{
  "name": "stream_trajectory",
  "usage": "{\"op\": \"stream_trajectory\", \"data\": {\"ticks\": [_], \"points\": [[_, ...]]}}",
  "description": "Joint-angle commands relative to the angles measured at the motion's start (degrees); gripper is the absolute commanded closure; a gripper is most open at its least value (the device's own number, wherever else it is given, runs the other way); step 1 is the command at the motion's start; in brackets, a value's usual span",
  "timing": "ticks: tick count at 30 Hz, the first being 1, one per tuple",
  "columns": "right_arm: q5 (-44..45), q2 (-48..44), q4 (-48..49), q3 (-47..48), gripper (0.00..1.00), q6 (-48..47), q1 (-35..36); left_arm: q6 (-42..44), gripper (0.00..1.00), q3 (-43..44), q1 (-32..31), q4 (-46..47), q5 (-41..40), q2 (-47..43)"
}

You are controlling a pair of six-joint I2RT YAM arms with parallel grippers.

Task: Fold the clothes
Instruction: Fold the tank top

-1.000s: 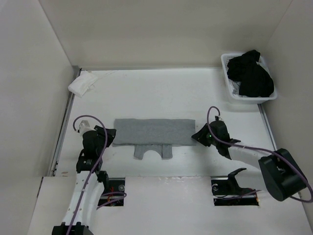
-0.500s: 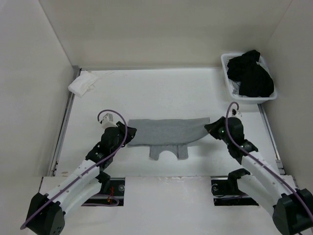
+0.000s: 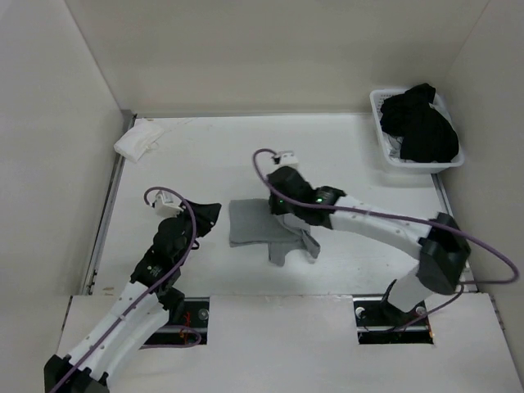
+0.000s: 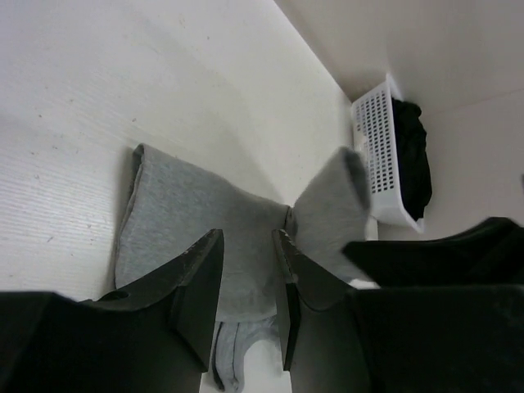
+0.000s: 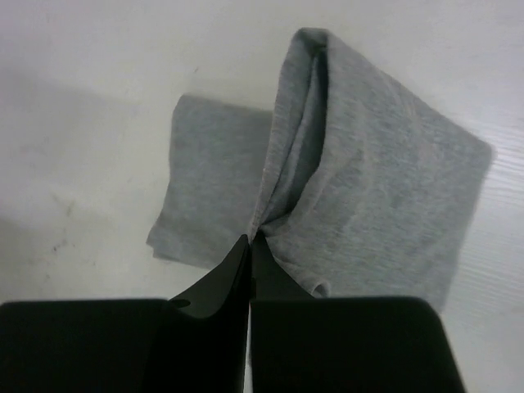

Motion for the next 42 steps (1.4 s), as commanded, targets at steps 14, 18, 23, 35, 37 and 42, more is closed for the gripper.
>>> {"op": "stream_trajectory", "data": {"ticks": [14, 18, 23, 35, 37, 42], "points": [[1.7, 13.8, 0.0, 10.5, 0.64, 4.1, 13.6, -1.2, 0.69, 0.7, 14.4, -2.8, 7.5, -2.2], [1.9, 4.2, 5.0, -1.9, 0.72, 5.3, 11.3, -0.5, 0.69, 1.1, 8.1, 5.2, 8.9, 9.0], [-2.4, -6.7, 19.3, -18.9, 0.95, 7.6, 4.0, 1.0, 0.72, 4.3, -4.5, 14.4, 4.0, 23.2], [-14.8, -3.4, 42.5, -35.9, 0.96, 16.9, -6.3, -1.0, 0.79, 4.3, -1.3, 30.4, 5.3, 49.5], [-14.8, -3.1, 43.8, -37.9, 0.96, 18.1, -6.2, -0.5, 0.79, 2.9, -0.4, 29.5, 5.0, 48.6], [-14.8, -3.9, 44.3, -40.3, 0.92, 19.4, -6.3, -0.2, 0.76, 0.7, 6.0, 25.3, 7.9, 46.7]]}}
